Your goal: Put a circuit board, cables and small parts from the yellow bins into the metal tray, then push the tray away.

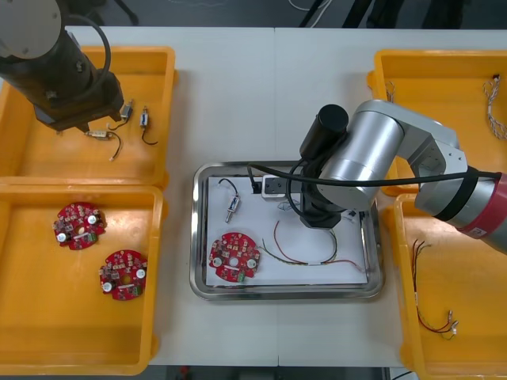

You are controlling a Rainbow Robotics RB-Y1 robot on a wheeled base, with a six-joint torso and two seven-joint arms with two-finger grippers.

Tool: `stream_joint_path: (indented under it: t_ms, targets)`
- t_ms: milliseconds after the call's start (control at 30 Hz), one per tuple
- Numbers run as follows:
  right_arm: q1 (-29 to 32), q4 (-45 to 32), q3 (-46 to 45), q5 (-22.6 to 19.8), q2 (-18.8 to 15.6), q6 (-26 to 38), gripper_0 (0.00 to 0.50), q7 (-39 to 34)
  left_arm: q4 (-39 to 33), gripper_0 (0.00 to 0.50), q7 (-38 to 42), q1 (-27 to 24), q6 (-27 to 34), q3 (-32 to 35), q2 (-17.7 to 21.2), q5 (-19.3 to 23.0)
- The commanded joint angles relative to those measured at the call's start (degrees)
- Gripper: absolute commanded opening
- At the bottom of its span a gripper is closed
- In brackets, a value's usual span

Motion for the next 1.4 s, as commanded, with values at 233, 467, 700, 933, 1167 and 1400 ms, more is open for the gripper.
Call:
stream_joint_path:
  t_ms: [233,467,700,933,1167,1400]
  targets:
    - [-2.3,0.3,1.0,1.1,0.9,-1.0,0.14,2.2,12.0,0.5,-8.3,-5.5,-5.4,2.0,2.6,-2.9]
    - [-2.3,-1.1,0.9,2.1,0.8,-0.8,0.5,2.1,17.8,0.5,-10.1,-6.7,-9.5,4.6,2.6,-3.6]
    - [-2.3,-3.4,-1.6,2.1,0.9,2.3,0.5,2.4,25.4,0.5,-10.3,-9.2,-12.0,5.8,2.6,-3.8]
    - [-2.2,-7.7,-4.8,2.1,0.9,7.7,0.5,1.7,30.4,0.5,-8.4,-10.3,-14.4,6.0,1.3,-4.5]
    - [-2.1,-14.9,-9.3,1.5,0.9,16.6,0.5,0.6,34.1,0.5,-2.2,-10.9,-17.0,6.2,-0.7,-4.0]
    - [0.9,-19.8,-17.4,-1.0,0.9,24.3,0.5,-1.1,35.1,0.5,4.0,-10.9,-18.4,6.2,-2.5,-2.7]
